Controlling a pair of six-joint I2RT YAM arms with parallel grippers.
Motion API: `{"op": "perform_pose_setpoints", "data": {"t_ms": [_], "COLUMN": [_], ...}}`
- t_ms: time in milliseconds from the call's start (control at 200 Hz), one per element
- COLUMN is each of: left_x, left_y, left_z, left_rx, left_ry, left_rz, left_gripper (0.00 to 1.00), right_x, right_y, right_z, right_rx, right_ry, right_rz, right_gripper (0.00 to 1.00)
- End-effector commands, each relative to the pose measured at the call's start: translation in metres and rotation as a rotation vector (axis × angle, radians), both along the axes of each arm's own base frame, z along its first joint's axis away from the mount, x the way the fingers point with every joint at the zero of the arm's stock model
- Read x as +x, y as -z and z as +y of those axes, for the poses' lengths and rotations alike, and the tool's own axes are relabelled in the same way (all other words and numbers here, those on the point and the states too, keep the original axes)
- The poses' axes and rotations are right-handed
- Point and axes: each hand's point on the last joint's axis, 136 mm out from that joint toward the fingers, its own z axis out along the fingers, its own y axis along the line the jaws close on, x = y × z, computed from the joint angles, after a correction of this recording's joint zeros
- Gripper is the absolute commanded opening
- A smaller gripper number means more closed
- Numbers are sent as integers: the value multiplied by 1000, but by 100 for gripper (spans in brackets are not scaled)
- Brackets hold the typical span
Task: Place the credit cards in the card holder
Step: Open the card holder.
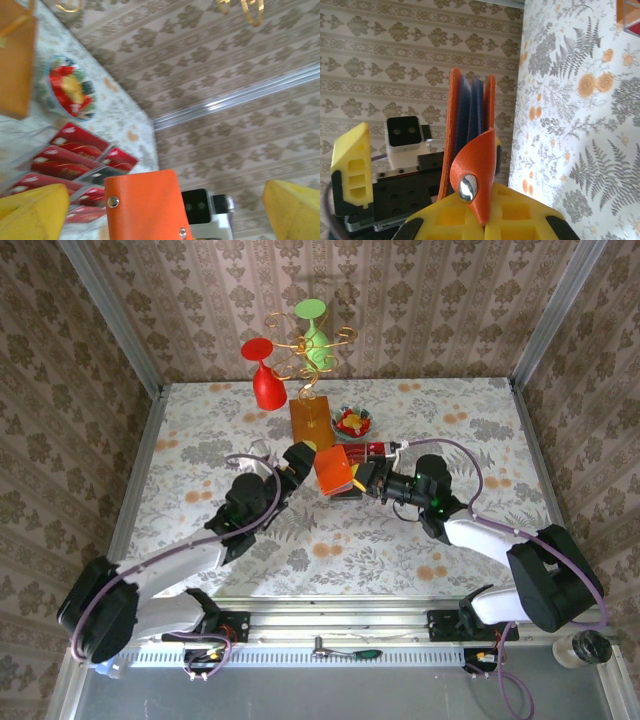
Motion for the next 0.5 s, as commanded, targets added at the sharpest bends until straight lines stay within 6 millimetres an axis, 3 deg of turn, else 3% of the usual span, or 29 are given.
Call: {"op": "perform_pose_setpoints", "data": {"t_ms": [0,240,495], "left_x": [-7,-3,4], "left_y": [19,15,19], "left_z": [12,-15,-46], "left_rx": [378,789,1068], "left_ry": [32,208,268], "left_rz": [86,144,123], "left_gripper": [100,100,100], "right_x": [-9,-20,-26], "right_y": [1,16,26], "right_z": [-3,-9,-16], "right_rx": [-30,-125,-179], "right_ry": [-24,-33,-19], "right_rz": [-31,-27,-24], "right_gripper": [0,0,0]}}
